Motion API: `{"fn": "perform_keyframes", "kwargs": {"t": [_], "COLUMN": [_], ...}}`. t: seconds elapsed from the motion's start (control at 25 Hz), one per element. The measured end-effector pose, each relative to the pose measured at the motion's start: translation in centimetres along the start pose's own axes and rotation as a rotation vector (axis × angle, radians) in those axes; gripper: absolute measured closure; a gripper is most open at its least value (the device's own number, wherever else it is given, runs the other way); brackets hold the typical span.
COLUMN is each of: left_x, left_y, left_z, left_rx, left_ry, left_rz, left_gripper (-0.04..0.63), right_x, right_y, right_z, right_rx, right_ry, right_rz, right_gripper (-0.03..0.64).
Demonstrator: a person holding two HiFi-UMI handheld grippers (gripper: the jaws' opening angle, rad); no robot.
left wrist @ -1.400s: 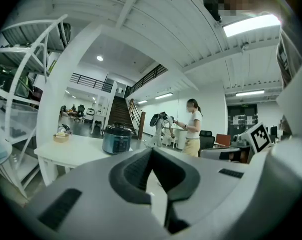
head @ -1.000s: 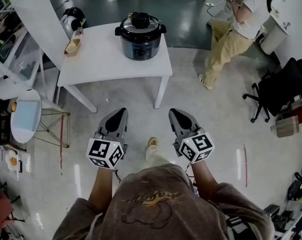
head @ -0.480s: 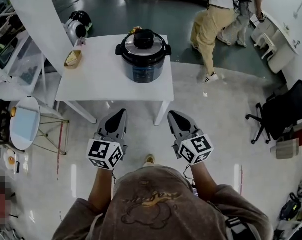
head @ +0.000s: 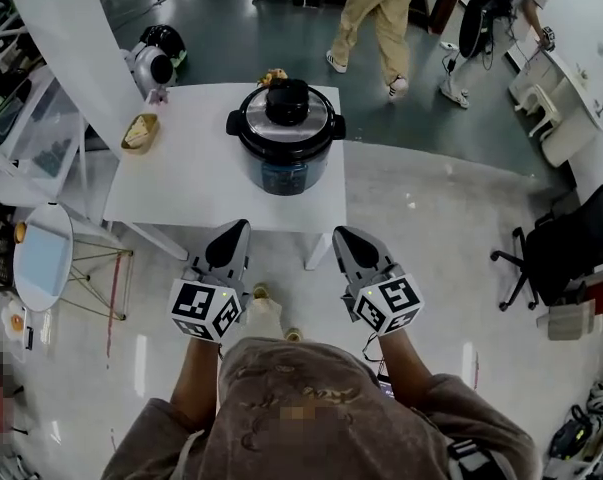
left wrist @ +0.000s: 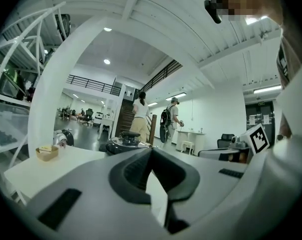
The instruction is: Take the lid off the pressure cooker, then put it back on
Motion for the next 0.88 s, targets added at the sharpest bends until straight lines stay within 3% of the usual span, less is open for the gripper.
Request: {"fn": "perform_keyframes", "kwargs": {"t": [0.36, 0.88], "left_x": [-2.1, -4.6], "left_y": [5.5, 11.7], "left_z": [7.9, 17.1], "left_rx": [0.029, 0.157], "left_ry": [-0.01, 0.0], "left_rz": [0.038, 0.039], "left_gripper": [0.591, 0.591], "right_x": [-2.2, -5.5], "right_y": [-4.3, -7.9], "right_z": [7.4, 16.9], "right_rx": [0.016, 0.081], "right_ry": [-0.013, -0.037], "right_rz": [-0.011, -0.005], "right_gripper": [0.621, 0.621]}}
Point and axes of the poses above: the fingertips, and each gripper's own axes: z forward along the fingers, y to its left, x out of its underside, the point moved 5 cm from there along -z, backward along the fingers
